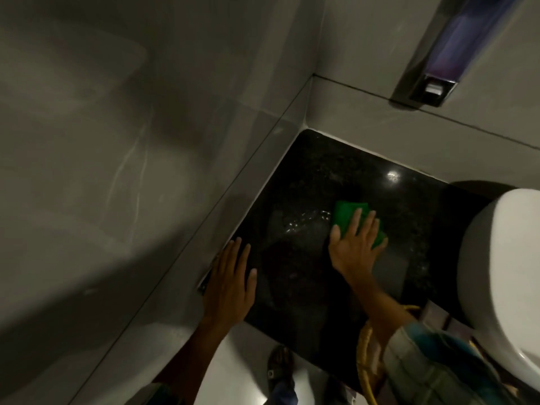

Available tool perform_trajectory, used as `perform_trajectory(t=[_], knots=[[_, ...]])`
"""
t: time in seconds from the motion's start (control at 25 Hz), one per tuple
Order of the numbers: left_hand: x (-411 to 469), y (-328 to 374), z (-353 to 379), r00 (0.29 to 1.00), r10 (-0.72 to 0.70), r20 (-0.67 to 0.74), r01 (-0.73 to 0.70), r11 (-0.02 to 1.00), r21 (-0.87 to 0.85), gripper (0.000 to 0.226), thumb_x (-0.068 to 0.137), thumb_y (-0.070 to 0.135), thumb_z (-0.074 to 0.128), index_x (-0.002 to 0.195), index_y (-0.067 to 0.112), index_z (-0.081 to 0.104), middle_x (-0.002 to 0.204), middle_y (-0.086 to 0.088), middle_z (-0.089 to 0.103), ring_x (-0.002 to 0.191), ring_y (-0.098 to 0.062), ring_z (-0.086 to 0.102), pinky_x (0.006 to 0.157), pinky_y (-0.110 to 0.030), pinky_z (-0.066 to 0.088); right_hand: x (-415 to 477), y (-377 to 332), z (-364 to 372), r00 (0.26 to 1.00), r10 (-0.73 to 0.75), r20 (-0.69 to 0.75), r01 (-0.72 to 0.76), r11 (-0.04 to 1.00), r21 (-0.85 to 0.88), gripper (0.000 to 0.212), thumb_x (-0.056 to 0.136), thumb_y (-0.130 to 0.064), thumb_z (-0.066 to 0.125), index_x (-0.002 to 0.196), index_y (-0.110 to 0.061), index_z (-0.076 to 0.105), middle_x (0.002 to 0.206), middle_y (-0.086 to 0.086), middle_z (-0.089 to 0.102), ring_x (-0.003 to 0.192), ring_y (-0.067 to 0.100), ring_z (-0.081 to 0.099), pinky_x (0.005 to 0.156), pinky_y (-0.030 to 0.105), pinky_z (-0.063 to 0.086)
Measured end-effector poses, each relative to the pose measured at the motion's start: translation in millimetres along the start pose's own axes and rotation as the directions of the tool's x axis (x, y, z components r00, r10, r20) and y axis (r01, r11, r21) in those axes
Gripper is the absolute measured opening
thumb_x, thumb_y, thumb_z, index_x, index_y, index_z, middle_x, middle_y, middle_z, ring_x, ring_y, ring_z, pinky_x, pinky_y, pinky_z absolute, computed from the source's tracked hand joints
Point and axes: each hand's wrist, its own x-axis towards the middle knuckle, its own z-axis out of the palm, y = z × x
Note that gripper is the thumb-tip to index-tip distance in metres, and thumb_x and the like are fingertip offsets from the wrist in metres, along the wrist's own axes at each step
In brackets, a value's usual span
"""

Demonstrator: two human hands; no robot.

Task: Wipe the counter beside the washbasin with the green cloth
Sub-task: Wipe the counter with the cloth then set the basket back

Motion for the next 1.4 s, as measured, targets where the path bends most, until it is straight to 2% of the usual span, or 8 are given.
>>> perform_trajectory(t=[0.16, 0.36, 0.64, 0.76, 0.88, 1.08, 1.2, 1.4], knots=[[0.1, -3.1, 1.3, 1.0, -0.007, -0.006, 0.007, 1.0, -0.014, 0.059, 0.099, 0.042, 0.032, 0.149, 0.012, 0.028, 0.159, -0.007, 0.028, 0.149, -0.019, 0.018, 0.12, -0.037, 0.022, 15.5, -56.5, 19.5, 0.982, -0.178, 0.063, 0.18, 0.983, -0.034, 0.06, 0.096, -0.052, 0.032, 0.151, -0.037, 0.012, 0.162, 0.017, 0.003, 0.148, 0.033, 0.003, 0.116, 0.062, 0.001], [0.5, 2.7, -4.2, 1.0, -0.012, -0.017, 0.013, 0.999, 0.047, 0.057, 0.099, 0.033, 0.025, 0.146, 0.001, 0.032, 0.155, -0.014, 0.034, 0.144, -0.028, 0.031, 0.117, -0.037, 0.023, -98.2, -67.6, 41.5, 0.811, -0.571, 0.13, 0.579, 0.814, -0.036, 0.055, 0.093, -0.049, 0.036, 0.147, -0.036, 0.03, 0.159, 0.012, 0.026, 0.147, 0.032, 0.02, 0.117, 0.059, 0.014], [4.5, 2.9, -2.0, 0.999, -0.034, -0.016, 0.035, 0.998, 0.049, 0.054, 0.1, 0.03, 0.032, 0.148, 0.005, 0.028, 0.156, -0.012, 0.033, 0.145, -0.025, 0.028, 0.117, -0.041, 0.031, -2.1, 13.0, -8.6, 0.989, -0.114, 0.093, 0.12, 0.991, -0.063, 0.06, 0.097, -0.048, 0.036, 0.152, -0.032, 0.015, 0.163, 0.013, 0.002, 0.149, 0.032, 0.001, 0.116, 0.064, 0.006], [-25.3, -5.2, -6.1, 0.999, -0.034, -0.018, 0.034, 0.999, 0.001, 0.052, 0.1, 0.024, 0.036, 0.147, 0.004, 0.03, 0.156, -0.014, 0.033, 0.145, -0.028, 0.027, 0.117, -0.042, 0.029, 15.0, -37.2, 4.0, 0.973, -0.182, 0.142, 0.192, 0.98, -0.06, 0.06, 0.097, -0.05, 0.031, 0.152, -0.035, 0.011, 0.163, 0.013, -0.002, 0.149, 0.034, -0.002, 0.116, 0.064, 0.001], [-84.5, -27.5, -16.7, 0.999, -0.037, -0.036, 0.038, 0.999, 0.037, 0.052, 0.095, 0.018, 0.034, 0.145, 0.001, 0.033, 0.153, -0.017, 0.037, 0.142, -0.03, 0.033, 0.117, -0.038, 0.029, -37.1, -85.1, 30.7, 0.875, -0.444, 0.193, 0.466, 0.881, -0.085, 0.059, 0.097, -0.049, 0.03, 0.151, -0.035, 0.012, 0.163, 0.012, 0.002, 0.149, 0.033, 0.002, 0.116, 0.062, -0.001], [-99.0, -34.3, -28.0, 0.999, -0.046, -0.009, 0.047, 0.995, 0.086, 0.049, 0.093, 0.012, 0.034, 0.14, -0.003, 0.041, 0.148, -0.02, 0.042, 0.137, -0.035, 0.041, 0.117, -0.025, 0.014, -172.9, -65.7, 54.6, 0.585, -0.745, 0.319, 0.785, 0.619, 0.005, 0.064, 0.092, -0.048, 0.034, 0.15, -0.037, 0.011, 0.163, 0.013, 0.003, 0.149, 0.035, 0.001, 0.116, 0.061, -0.012], [-86.6, -18.7, -21.5, 1.0, 0.019, 0.0, -0.019, 0.998, 0.059, 0.05, 0.098, 0.018, 0.032, 0.141, -0.005, 0.037, 0.15, -0.021, 0.037, 0.14, -0.036, 0.037, 0.118, -0.03, 0.015, -190.9, -17.7, 48.0, 0.699, -0.679, 0.226, 0.704, 0.708, -0.05, 0.064, 0.091, -0.047, 0.039, 0.15, -0.033, 0.019, 0.162, 0.014, 0.013, 0.148, 0.035, 0.011, 0.113, 0.058, 0.0], [-9.9, 36.1, -6.4, 0.987, 0.152, 0.051, -0.153, 0.988, 0.024, 0.051, 0.101, 0.023, 0.025, 0.14, -0.006, 0.039, 0.149, -0.023, 0.04, 0.14, -0.036, 0.036, 0.119, -0.043, 0.023, -141.2, -4.9, 25.9, 0.961, -0.253, 0.114, 0.258, 0.966, -0.032, 0.06, 0.096, -0.043, 0.037, 0.152, -0.031, 0.018, 0.163, 0.014, 0.003, 0.149, 0.032, 0.0, 0.117, 0.058, -0.004]])
